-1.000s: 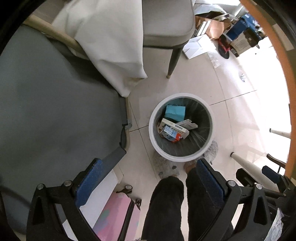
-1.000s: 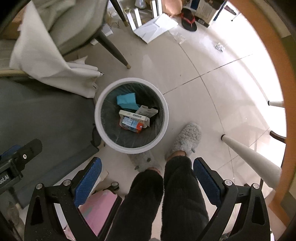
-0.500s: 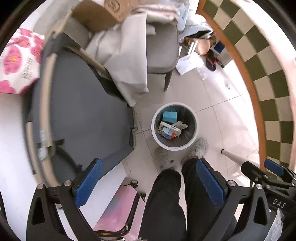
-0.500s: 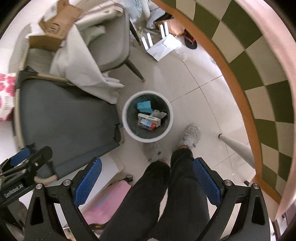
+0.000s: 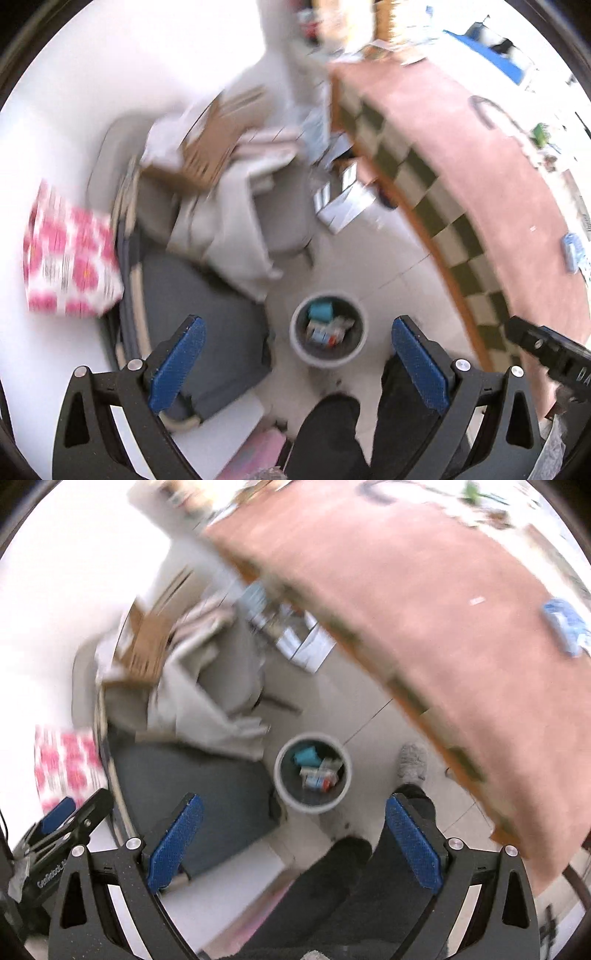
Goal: Collect trash
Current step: 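Move both tools back over the table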
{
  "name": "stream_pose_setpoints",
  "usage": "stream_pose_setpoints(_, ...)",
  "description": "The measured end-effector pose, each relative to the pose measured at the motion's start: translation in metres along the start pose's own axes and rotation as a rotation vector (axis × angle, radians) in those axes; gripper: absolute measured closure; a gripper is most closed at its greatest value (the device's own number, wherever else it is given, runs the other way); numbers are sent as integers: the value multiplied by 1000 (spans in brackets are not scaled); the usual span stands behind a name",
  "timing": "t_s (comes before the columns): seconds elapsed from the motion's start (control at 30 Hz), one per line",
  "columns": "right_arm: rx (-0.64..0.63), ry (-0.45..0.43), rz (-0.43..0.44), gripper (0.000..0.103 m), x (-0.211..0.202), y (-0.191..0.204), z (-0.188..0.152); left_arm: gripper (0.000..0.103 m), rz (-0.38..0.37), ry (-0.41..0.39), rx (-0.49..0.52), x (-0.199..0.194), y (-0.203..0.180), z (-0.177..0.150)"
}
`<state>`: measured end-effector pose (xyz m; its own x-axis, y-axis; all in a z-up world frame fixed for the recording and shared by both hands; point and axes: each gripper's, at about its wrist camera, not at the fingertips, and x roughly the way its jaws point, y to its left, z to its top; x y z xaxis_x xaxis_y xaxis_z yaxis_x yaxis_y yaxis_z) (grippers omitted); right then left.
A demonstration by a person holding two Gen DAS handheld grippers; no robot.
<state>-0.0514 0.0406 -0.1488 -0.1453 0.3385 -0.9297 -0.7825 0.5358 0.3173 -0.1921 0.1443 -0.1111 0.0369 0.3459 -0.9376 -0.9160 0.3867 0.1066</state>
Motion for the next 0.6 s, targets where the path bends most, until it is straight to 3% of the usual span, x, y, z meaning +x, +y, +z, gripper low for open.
stream_pose_setpoints(0.17,181,-89,-60,3,-52,-95,42,0,-39,-35,168,-12,-104,60)
stream_pose_setpoints(0.3,350,-119,-118,3,-79,-186,61,0,-137,-22,343,-11,-225,105)
stream_pose_setpoints(0.47,535,-96,-183,3,-88,-302,73,0,-301,74,535,4,-370,124)
stream_pose_setpoints(0.6,598,-55,-230,3,-82,-368,82,0,-356,186,732,30,-486,109)
